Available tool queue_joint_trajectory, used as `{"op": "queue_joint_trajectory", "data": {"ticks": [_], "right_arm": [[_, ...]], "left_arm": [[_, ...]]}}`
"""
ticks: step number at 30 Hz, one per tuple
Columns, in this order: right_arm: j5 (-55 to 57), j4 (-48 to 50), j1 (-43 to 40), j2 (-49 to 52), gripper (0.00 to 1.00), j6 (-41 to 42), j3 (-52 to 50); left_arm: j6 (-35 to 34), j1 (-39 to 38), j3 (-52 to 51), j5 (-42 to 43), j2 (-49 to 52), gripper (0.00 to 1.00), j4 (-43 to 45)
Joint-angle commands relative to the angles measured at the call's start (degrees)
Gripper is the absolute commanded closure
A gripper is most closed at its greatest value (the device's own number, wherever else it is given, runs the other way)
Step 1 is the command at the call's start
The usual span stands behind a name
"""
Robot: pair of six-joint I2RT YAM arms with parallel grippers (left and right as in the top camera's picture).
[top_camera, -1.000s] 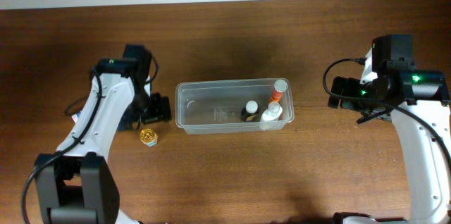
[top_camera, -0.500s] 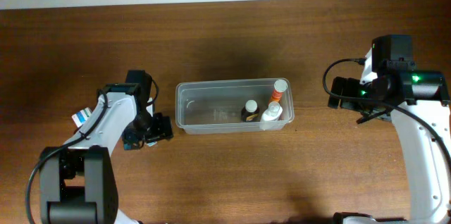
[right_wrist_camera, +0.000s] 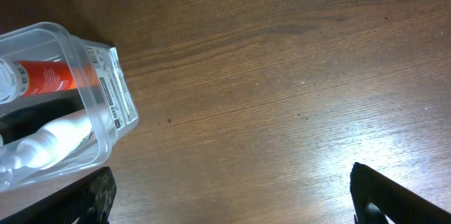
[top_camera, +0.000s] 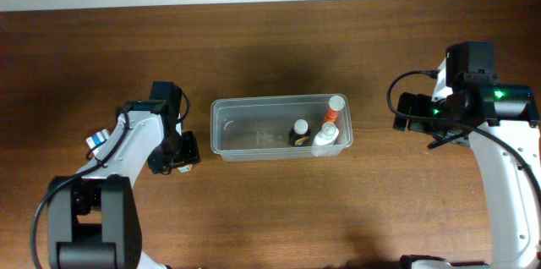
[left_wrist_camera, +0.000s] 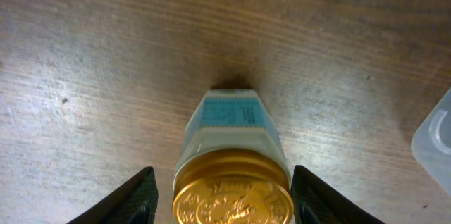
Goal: Pack container
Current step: 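Place the gold-capped jar into the container and release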
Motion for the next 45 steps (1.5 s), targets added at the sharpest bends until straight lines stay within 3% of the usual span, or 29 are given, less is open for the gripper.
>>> {"op": "queue_joint_trajectory", "data": {"ticks": [1, 5, 8, 17, 21, 28, 34, 45], "right_arm": [[-0.5, 0.0, -0.4, 0.3, 0.02, -0.4, -0.2], [-0.5, 0.0, -0.4, 0.3, 0.02, -0.4, -0.2], [-0.5, 0.0, -0.4, 0.3, 0.02, -0.4, -0.2], [-0.5, 0.0, -0.4, 0.3, 0.02, -0.4, -0.2], [-0.5, -0.1, -0.4, 0.3, 0.02, -0.4, -0.2], [-0.5, 0.0, -0.4, 0.3, 0.02, -0.4, -0.2], [-0.5, 0.0, -0.4, 0.3, 0.02, -0.4, -0.2], [-0.5, 0.0, -0.4, 0.3, 0.02, -0.4, -0.2]], "left_arm": [[0.1, 0.0, -0.3, -1.5, -0.1, 0.39, 1.7], [0.1, 0.0, -0.3, -1.5, -0.1, 0.40, 2.7], [0.1, 0.0, -0.3, -1.4, -0.1, 0.53, 3.1], [0.1, 0.0, -0.2, -1.2, -0.2, 0.75, 2.0], [0.1, 0.0, 1.6, -1.2, -1.9, 0.80, -0.1], [0.0, -1.2, 13.5, -0.2, -12.1, 0.81, -7.4], [0.0, -8.9, 19.7, 0.9, -17.8, 0.81, -5.9], [-0.2, -24.1, 19.8, 1.4, -8.2, 0.80, -0.7]]}}
